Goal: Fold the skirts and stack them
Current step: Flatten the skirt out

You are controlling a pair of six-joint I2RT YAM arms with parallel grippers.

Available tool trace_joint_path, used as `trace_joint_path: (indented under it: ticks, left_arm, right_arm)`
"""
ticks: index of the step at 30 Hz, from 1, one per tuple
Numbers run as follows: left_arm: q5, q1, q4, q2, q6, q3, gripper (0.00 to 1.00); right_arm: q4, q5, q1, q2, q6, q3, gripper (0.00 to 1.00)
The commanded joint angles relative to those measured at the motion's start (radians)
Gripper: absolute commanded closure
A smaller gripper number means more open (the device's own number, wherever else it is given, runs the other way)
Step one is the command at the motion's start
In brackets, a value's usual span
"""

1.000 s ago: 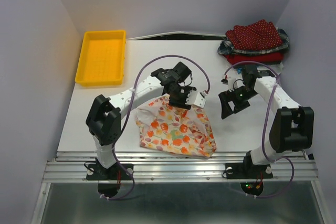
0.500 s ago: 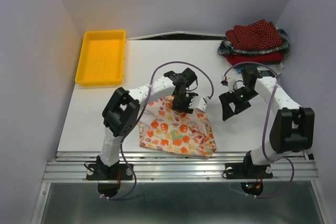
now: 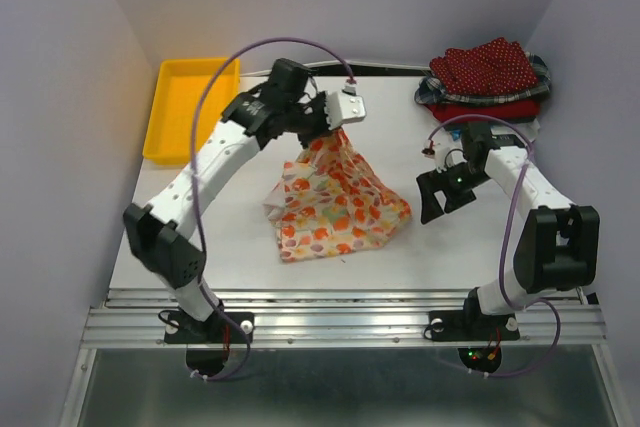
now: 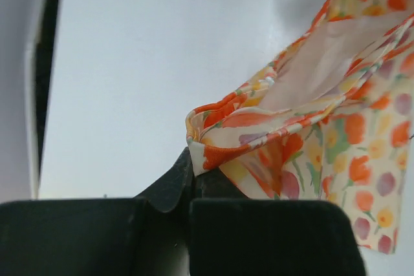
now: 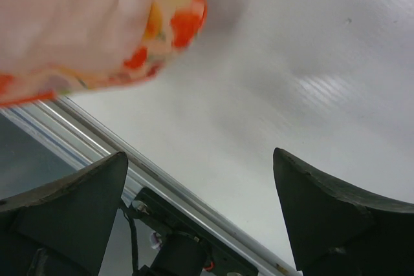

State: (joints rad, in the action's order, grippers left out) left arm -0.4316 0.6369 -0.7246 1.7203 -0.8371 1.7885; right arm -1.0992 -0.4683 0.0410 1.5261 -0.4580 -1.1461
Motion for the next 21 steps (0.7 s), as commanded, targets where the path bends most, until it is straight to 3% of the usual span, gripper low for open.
trace_joint_path:
  ticks: [1,11,18,21]
  left_arm:
    - [-0.067,-0.005,0.079,-0.241,0.142,-0.066,1.00]
    - [0.005,-0.002,0.183,-0.517,0.072,-0.262,1.00]
    - [-0.029,-0.002,0.126,-0.513,0.056,-0.244,1.00]
    - [-0.047,-0.002,0.125,-0.521,0.062,-0.245,1.00]
  right_arm:
    - [0.134,-0.091,-0.001,-0.012,0.068,0.008,0.02]
    - [0.467,-0.090,-0.001,-0.204,0.056,0.131,0.00]
    - [0.613,-0.207,-0.001,-0.216,0.108,0.109,0.00]
    - [0.656,-0.242,0.042,-0.213,0.015,0.106,0.00]
